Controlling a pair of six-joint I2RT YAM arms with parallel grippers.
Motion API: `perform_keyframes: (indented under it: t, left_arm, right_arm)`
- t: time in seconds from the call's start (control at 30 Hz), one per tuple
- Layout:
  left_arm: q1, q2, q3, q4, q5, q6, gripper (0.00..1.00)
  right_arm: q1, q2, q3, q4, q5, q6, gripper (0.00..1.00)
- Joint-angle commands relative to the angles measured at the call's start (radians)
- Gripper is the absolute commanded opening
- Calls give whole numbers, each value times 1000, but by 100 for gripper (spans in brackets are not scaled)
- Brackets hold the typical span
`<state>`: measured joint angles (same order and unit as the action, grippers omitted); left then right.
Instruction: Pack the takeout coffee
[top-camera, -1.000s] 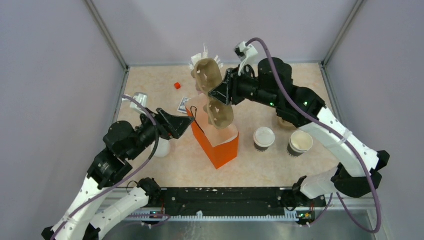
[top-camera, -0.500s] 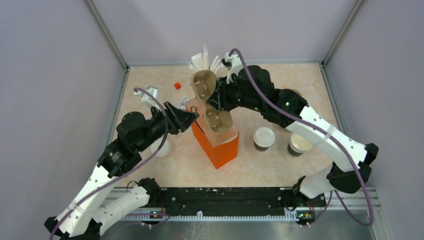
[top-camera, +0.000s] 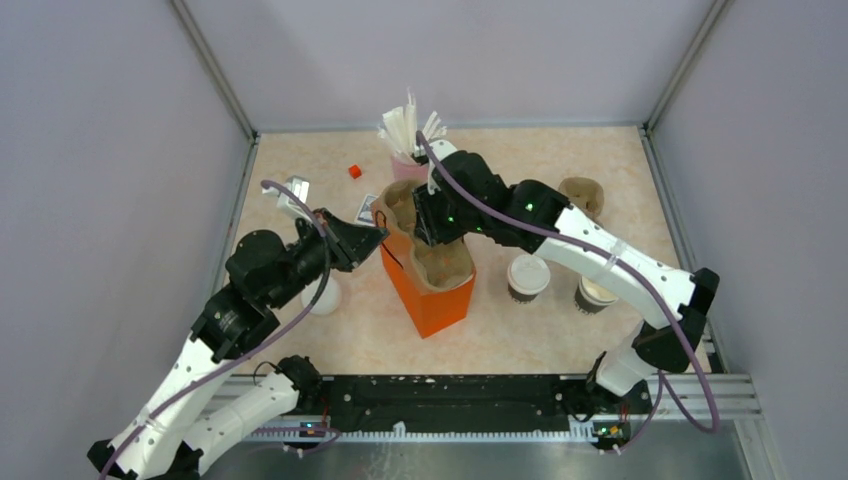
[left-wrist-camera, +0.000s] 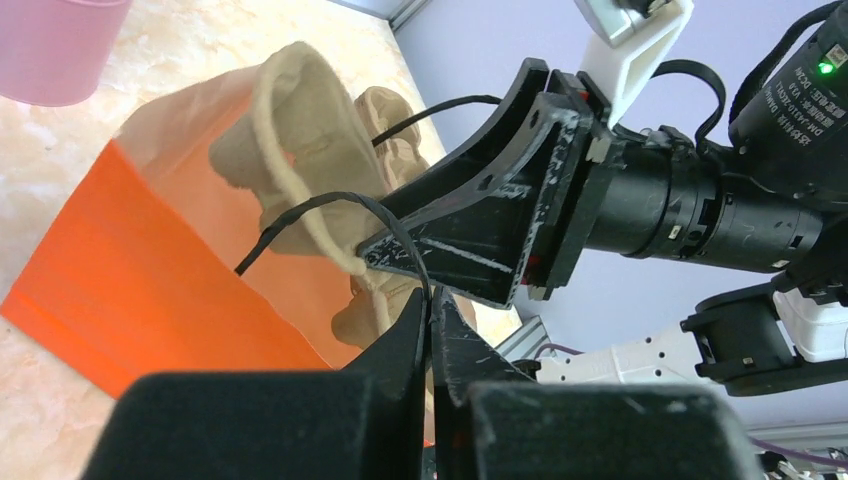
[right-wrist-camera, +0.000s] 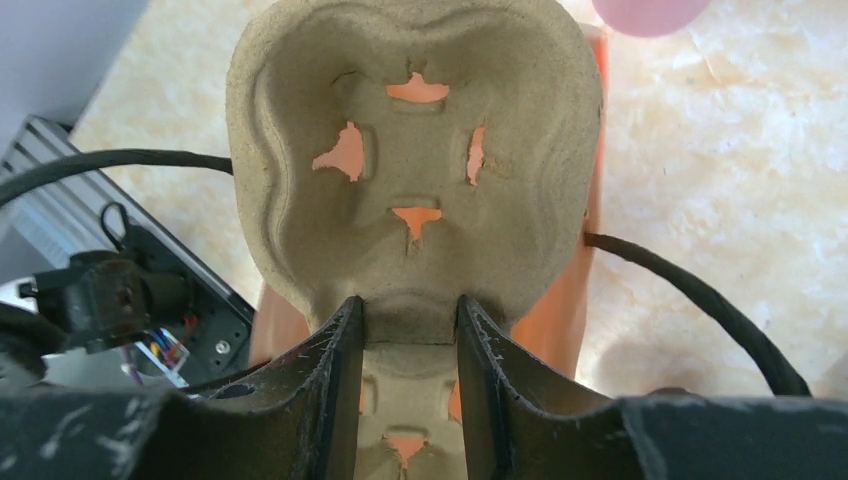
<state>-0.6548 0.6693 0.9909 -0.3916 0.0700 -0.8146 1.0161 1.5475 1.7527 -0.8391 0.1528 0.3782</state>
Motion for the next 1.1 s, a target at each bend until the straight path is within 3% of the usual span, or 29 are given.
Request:
perform_keyframes:
  t: [0.0,0.2,0.67,1.07]
  left_arm:
    - [0,-1,-6,62,15,14,0]
    - [0,-8,-15,61,8,20,0]
    - [-1,-38,-48,45,-38,42,0]
    - [-1,-53,-61,46,-60,46,0]
  right_arm:
    - [27,41,108,-81,51,-24,24]
    - [39,84,169,-164,97,-10,24]
    - [46,82,195,-174,-5,-41,24]
    - [70,198,249,-308,88,-55,24]
